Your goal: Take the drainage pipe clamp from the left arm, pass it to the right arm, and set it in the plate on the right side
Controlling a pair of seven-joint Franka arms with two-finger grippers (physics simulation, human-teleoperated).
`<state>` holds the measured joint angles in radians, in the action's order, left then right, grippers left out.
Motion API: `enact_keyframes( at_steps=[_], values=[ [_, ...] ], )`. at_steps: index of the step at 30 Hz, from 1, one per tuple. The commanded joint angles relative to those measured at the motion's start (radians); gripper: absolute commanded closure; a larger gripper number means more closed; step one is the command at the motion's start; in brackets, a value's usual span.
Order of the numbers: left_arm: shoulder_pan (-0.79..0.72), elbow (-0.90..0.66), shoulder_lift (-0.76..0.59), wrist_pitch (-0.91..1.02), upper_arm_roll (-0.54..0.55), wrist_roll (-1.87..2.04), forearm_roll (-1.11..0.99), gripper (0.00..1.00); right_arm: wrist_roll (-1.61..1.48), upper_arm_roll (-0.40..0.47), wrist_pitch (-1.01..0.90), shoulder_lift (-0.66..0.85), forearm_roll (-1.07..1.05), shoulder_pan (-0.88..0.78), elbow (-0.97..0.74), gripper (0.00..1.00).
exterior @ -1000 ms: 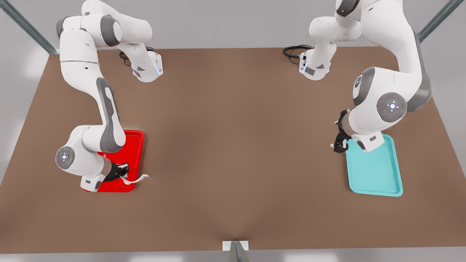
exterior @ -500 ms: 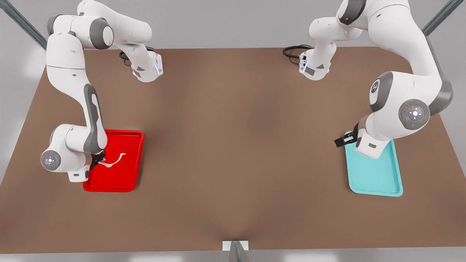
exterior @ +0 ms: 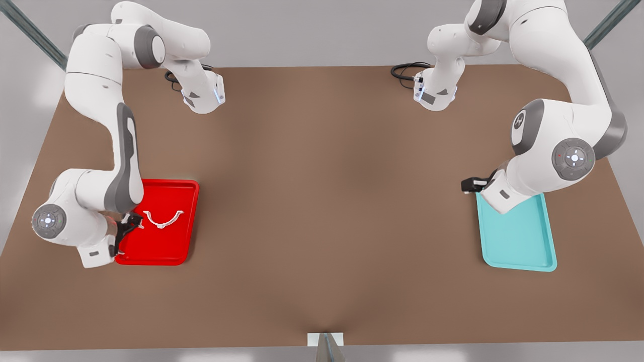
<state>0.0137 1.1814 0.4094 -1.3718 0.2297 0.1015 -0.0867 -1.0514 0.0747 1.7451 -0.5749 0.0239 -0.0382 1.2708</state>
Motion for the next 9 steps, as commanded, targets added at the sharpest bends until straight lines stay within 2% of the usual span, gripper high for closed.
enact_keyframes(
  at_steps=[1,2,3,4,6,9],
  values=[
    [0.002,0.0,-0.001,0.002,0.0,-0.319,-0.002,0.0,0.745,-0.003,-0.406,0.006,0.013,-0.032,-0.103,0.0],
    [0.002,0.0,-0.001,0.002,0.0,-0.319,0.001,0.0,0.832,0.005,-0.404,0.017,0.011,-0.051,-0.113,0.0],
    [0.002,0.0,-0.001,0.002,0.0,-0.319,0.001,0.0,0.878,-0.003,-0.383,0.124,-0.01,-0.055,-0.018,0.0],
    [0.002,0.0,-0.001,0.002,0.0,-0.319,-0.001,0.0,0.925,-0.004,-0.267,0.3,-0.015,-0.058,0.186,0.0],
    [0.002,0.0,-0.001,0.002,0.0,-0.319,-0.001,0.0,0.982,-0.003,-0.176,0.454,0.016,-0.061,0.344,0.0],
    [0.002,0.0,-0.001,0.002,0.0,-0.319,-0.002,0.0,0.985,-0.007,-0.191,0.437,0.031,-0.061,0.291,0.0]
  ],
)
